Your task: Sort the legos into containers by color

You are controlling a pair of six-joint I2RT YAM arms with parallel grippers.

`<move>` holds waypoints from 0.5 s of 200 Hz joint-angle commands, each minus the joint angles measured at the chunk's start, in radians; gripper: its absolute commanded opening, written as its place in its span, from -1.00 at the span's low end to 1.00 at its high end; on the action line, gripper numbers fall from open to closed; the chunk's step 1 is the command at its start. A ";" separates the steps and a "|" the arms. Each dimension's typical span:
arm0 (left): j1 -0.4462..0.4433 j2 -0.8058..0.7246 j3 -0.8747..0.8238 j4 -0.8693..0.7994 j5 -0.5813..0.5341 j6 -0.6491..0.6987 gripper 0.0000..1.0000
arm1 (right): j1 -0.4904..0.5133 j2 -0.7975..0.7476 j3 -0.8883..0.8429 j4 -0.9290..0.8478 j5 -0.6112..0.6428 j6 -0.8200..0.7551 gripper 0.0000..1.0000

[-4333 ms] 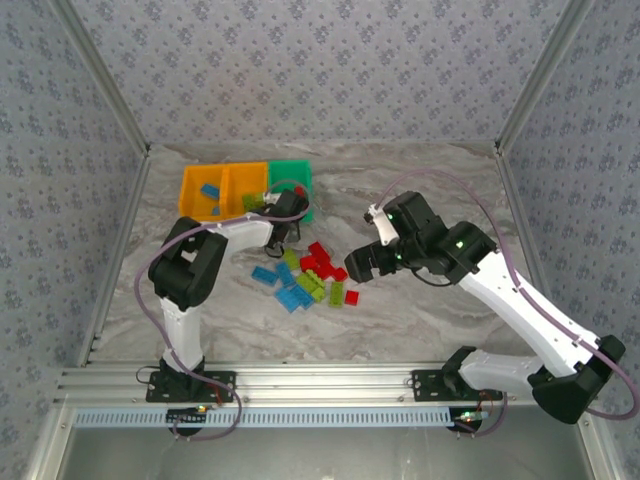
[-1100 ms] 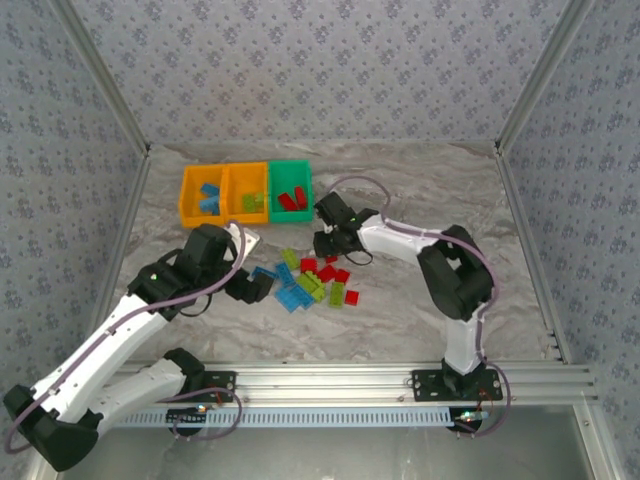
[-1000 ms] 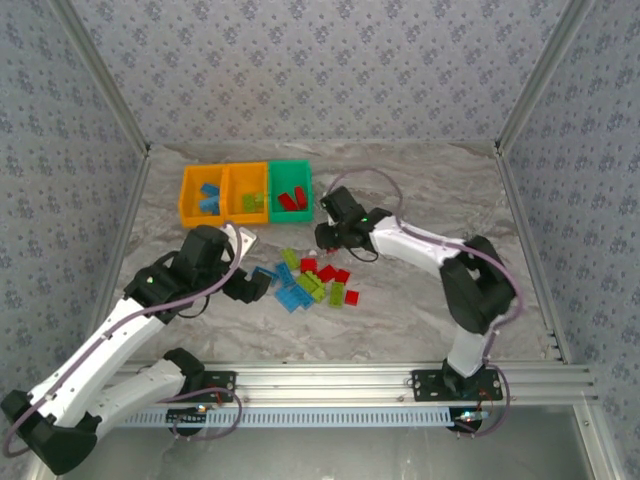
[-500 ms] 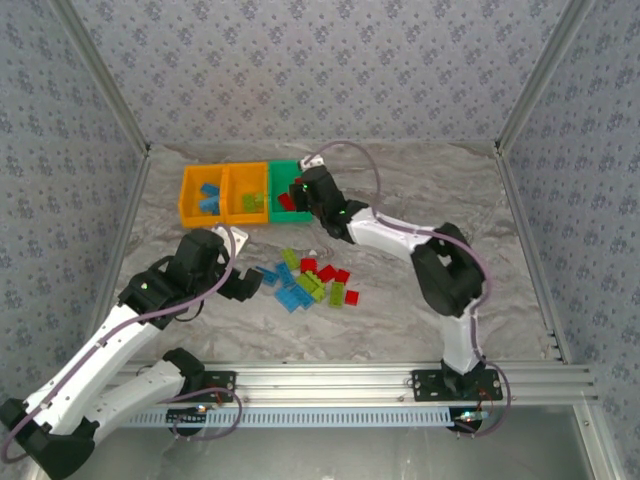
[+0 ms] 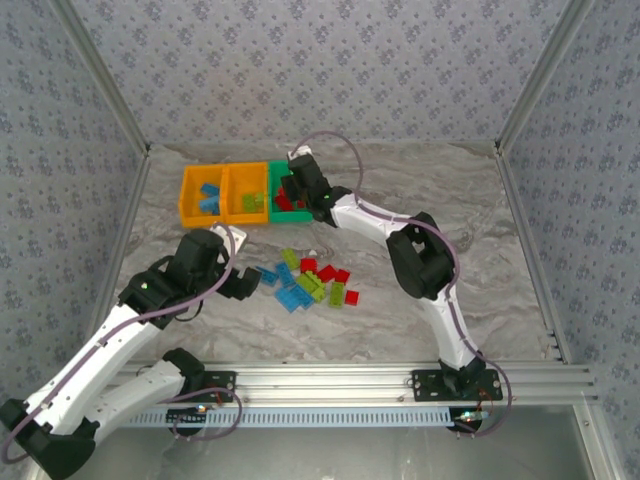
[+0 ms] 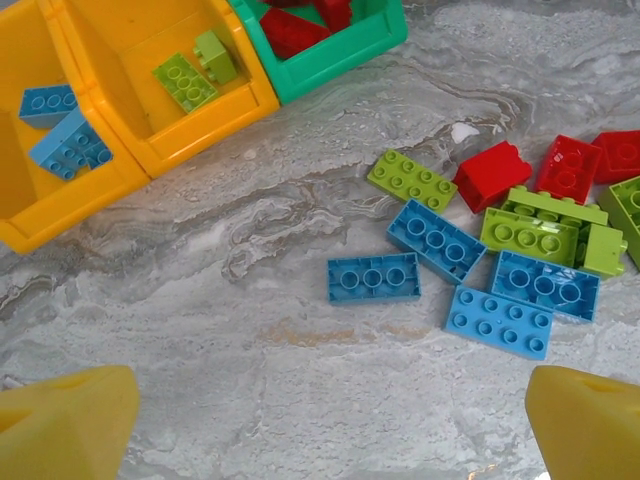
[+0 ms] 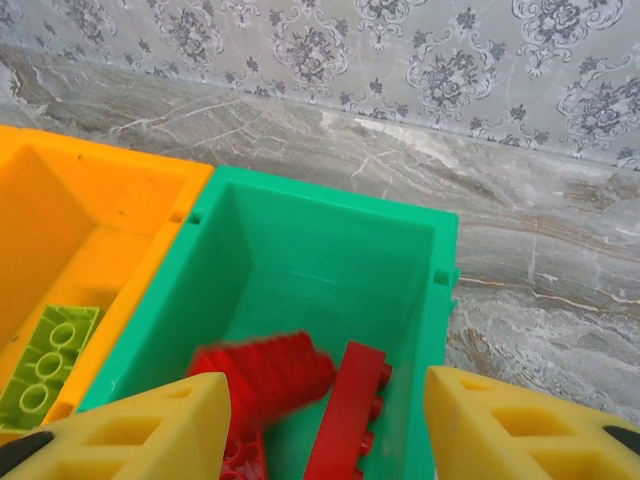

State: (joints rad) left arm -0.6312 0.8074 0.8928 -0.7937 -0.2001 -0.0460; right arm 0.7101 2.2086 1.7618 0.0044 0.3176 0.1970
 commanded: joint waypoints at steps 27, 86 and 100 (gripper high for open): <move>0.013 0.038 0.021 0.009 -0.155 -0.344 0.98 | -0.001 -0.320 -0.199 -0.068 -0.128 -0.013 0.17; 0.001 0.182 -0.041 0.073 -0.018 -1.006 0.91 | 0.034 -0.751 -0.480 -0.345 -0.450 -0.072 0.73; -0.019 0.224 -0.081 0.151 0.050 -1.116 0.90 | 0.058 -0.825 -0.549 -0.390 -0.462 -0.069 0.80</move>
State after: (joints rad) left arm -0.6250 0.9726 0.8673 -0.7376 -0.2611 -0.8143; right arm 0.7300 1.4792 1.3247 -0.2161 -0.0250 0.1528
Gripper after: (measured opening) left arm 0.955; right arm 0.878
